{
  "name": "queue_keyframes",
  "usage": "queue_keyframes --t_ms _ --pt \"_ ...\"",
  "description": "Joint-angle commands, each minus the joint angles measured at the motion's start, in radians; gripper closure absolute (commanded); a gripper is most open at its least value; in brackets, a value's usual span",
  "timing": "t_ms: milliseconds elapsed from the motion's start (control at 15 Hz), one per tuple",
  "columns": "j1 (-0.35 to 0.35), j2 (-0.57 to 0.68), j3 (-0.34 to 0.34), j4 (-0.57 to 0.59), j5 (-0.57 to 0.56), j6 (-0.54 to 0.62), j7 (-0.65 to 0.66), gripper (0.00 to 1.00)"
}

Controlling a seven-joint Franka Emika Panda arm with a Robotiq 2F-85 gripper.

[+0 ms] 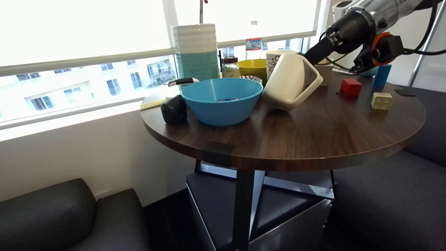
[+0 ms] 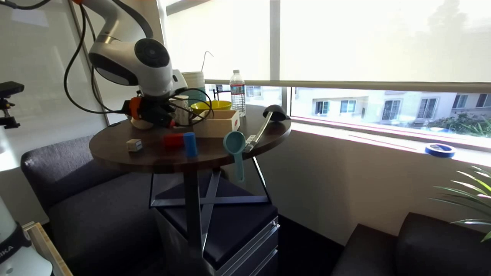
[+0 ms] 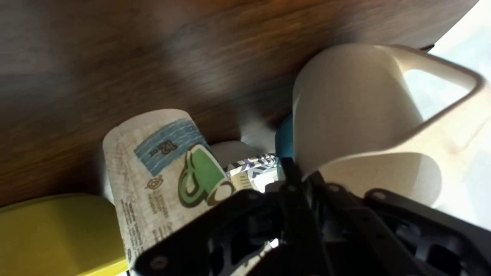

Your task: Flip the mug over on the table

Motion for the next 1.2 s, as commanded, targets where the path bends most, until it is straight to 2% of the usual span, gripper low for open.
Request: queue_keyframes --t_ms 0,133,400,667,867,1133 --pt "-0.017 -0.007 0.029 -0.029 -0.005 0.056 0.022 0.68" --pt "-0.016 -0.009 0.031 -0.036 -0.014 0.071 0.026 0.57" --pt "-0.015 -0.027 0.035 -0.05 -0.032 0.084 0.044 0.29" --pt "-0.02 -0.064 0.057 -0.066 -0.102 0.103 0.162 0.02" --pt "-0.028 -0.096 0.075 -0.084 -0.239 0.125 0.295 0.0" --pt "-0.034 -0.171 0.095 -0.093 -0.538 0.142 0.445 0.0"
